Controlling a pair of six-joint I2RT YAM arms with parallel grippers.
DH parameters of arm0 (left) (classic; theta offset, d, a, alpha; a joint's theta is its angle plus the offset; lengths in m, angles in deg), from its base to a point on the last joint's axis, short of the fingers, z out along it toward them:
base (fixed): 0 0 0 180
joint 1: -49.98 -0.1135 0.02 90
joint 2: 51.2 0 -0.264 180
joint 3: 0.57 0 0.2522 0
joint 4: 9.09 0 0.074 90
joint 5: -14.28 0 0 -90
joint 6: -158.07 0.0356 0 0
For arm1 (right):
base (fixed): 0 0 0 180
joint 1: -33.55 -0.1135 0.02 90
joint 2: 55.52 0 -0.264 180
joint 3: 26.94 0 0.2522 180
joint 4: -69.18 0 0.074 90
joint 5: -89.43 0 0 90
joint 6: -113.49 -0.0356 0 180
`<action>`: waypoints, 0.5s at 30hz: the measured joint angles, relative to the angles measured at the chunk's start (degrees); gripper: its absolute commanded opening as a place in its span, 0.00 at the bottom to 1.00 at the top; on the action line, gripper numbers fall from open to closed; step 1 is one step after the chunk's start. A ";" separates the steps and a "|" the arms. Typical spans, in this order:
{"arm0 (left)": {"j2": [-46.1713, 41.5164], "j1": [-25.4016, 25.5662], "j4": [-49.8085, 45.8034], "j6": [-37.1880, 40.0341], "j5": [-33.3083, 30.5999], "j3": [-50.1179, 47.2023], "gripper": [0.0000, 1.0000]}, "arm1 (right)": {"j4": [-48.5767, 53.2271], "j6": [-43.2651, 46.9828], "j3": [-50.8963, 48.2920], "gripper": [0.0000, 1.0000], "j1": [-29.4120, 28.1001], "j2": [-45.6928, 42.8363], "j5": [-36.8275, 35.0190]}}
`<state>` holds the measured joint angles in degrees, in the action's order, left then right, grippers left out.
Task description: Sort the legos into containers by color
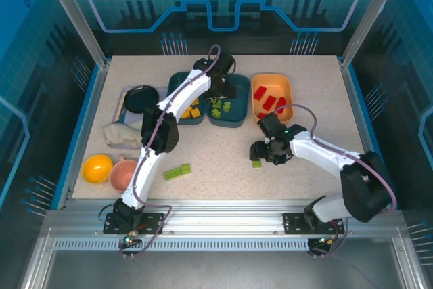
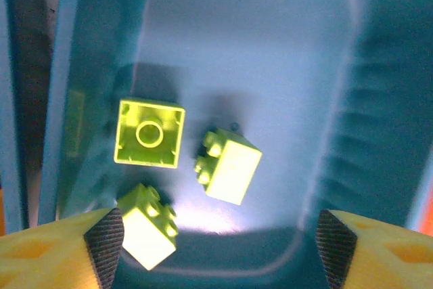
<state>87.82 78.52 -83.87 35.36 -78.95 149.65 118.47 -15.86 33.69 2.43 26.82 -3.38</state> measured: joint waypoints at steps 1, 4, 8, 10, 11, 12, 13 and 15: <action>-3.04 0.17 1.09 -0.87 0.39 -3.06 0.82 | 0.22 0.00 0.48 0.68 -0.42 1.51 -0.46; -13.57 0.44 5.05 -3.67 1.90 -13.07 0.84 | 0.37 -0.02 1.62 0.66 -1.92 4.70 -1.92; -29.16 0.50 11.21 -7.85 4.20 -27.04 0.85 | 0.59 -0.04 3.96 0.62 -4.31 8.50 -3.43; -35.28 0.50 13.70 -9.46 4.98 -33.27 0.85 | 0.52 -0.22 5.01 0.59 -5.03 10.23 -4.13; -37.88 0.50 14.71 -10.14 5.27 -36.37 0.85 | 0.48 -0.22 5.35 0.55 -5.27 11.17 -4.37; -40.41 0.50 15.58 -10.95 5.57 -39.74 0.85 | 0.42 -0.31 5.42 0.51 -5.38 11.89 -4.52; -42.18 0.50 16.06 -11.37 5.73 -42.36 0.85 | 0.55 -0.46 5.53 0.47 -5.49 12.48 -5.05; -45.92 0.50 17.03 -12.57 6.10 -48.70 0.85 | 1.09 -0.81 6.10 0.38 -5.62 12.87 -5.84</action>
<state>41.90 79.02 -66.84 22.79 -72.85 100.95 119.57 -16.67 39.79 -3.19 39.70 -9.22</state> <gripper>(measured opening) 0.848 0.443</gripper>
